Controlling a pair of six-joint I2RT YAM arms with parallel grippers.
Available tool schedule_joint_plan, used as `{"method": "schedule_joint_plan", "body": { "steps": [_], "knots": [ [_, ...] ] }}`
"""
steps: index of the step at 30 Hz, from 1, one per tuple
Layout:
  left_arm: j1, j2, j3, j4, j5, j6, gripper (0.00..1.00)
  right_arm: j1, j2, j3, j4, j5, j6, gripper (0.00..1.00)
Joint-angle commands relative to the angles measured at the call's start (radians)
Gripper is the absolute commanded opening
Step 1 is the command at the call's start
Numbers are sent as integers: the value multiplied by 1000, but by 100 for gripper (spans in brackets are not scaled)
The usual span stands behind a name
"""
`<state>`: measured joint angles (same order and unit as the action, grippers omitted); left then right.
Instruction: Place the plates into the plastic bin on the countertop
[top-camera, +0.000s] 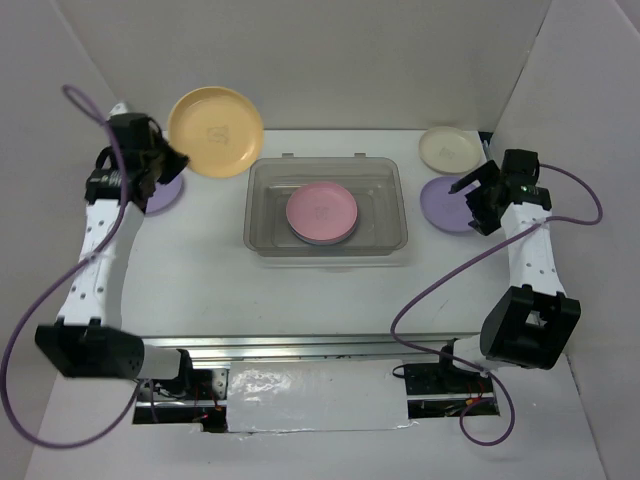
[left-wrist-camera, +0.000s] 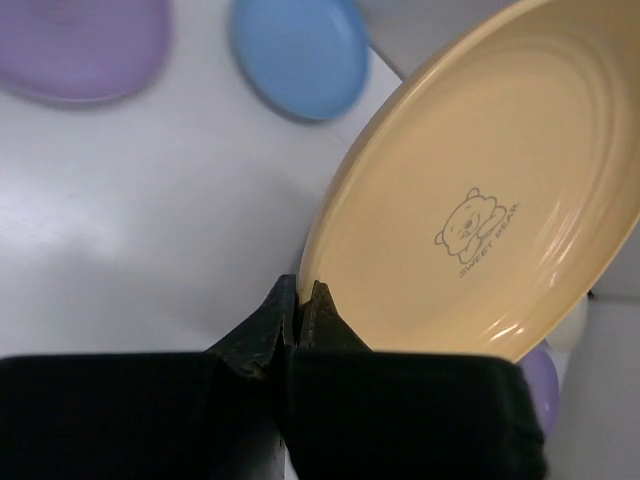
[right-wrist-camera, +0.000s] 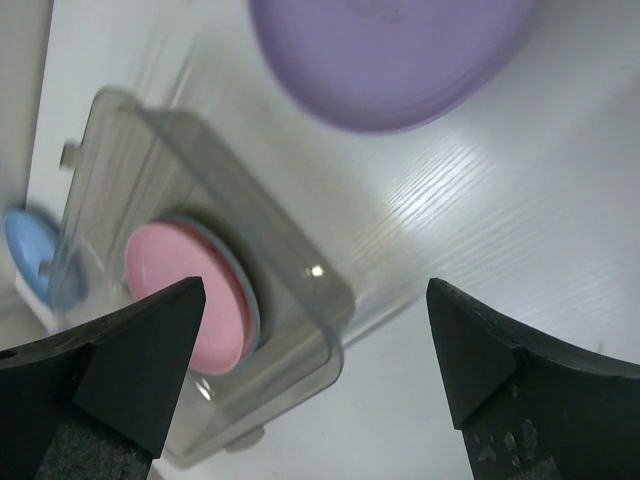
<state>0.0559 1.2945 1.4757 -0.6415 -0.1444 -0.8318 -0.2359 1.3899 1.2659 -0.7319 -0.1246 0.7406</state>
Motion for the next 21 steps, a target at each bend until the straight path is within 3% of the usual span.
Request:
{"method": "schedule_joint_plan", "body": {
  "steps": [1, 5, 11, 21],
  "knots": [
    [-108, 202, 109, 12, 161, 71, 0, -83, 6, 1, -14, 97, 37, 100],
    [-235, 489, 295, 37, 276, 92, 0, -146, 26, -2, -4, 121, 65, 100],
    [-338, 776, 495, 81, 333, 83, 0, -192, 98, -11, -3, 186, 69, 100],
    [-369, 876, 499, 43, 296, 57, 0, -209, 153, -39, 5, 203, 60, 100]
  ]
}}
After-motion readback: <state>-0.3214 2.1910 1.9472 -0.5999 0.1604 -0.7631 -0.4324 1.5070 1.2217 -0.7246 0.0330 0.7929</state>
